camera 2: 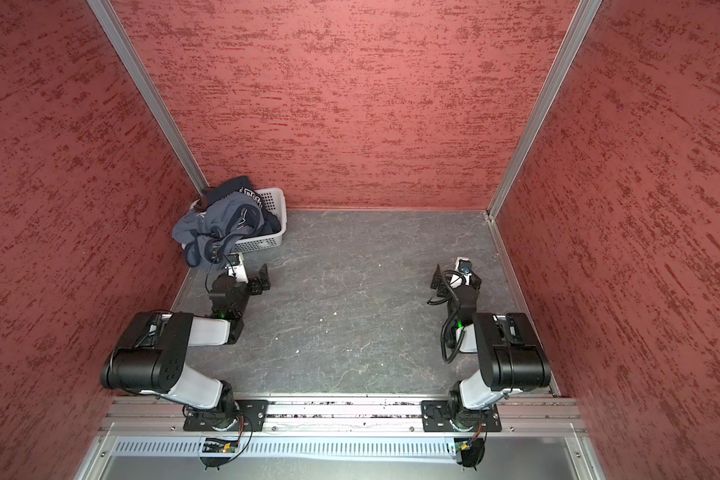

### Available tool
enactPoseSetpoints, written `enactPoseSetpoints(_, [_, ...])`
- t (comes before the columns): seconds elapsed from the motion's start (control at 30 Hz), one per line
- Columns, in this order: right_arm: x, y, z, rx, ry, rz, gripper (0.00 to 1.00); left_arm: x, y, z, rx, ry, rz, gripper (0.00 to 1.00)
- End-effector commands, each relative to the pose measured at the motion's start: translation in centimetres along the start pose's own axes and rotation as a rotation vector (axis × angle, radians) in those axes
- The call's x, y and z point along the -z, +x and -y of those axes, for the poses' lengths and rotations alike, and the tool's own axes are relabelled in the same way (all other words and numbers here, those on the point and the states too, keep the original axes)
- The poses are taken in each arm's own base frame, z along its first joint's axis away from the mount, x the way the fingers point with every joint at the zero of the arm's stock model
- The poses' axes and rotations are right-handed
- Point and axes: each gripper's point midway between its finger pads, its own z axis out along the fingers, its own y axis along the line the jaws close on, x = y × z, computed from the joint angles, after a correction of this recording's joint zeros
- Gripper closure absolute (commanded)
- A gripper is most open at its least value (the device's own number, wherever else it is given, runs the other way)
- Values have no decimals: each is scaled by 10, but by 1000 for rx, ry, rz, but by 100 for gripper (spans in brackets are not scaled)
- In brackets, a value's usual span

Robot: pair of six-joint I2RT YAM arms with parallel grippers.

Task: Fold and stack the tank tops

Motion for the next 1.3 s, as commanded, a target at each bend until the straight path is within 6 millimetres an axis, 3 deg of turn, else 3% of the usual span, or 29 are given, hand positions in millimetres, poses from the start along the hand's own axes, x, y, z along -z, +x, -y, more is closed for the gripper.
enactPoseSetpoints(0.0, [-1,-8,2,-8,9,25,1,-4,-4,1,1,11,3,0])
enactPoseSetpoints(0.37, [-2,-7,2,-8,9,24,1,-3,-5,1,-2,7,6,0])
enactPoseSetpoints(0.53, [1,-8,-1,-3,-8,31,1,11,-13,8,-37,6,73,1])
enactPoseSetpoints(0.67, [19,-27,-13,33,-63,93,1,26,-30,13,-62,-25,78,1])
enactPoseSetpoints(0.8, [36,-55,-24,57,-92,133,1,53,-61,23,-53,-61,77,1])
enactPoseSetpoints(0.97, [53,-101,-41,-133,-193,135,1,91,-90,18,210,-65,14,1])
enactPoseSetpoints(1.07, [65,-123,-36,-341,-175,87,1,113,-102,6,420,-122,-35,0])
enactPoseSetpoints(1.2, [87,-117,-20,-551,-85,-14,1,123,-116,2,568,-33,-46,0])
enactPoseSetpoints(1.27, [98,-121,-28,-537,-158,6,1,115,-125,0,610,30,-38,0])
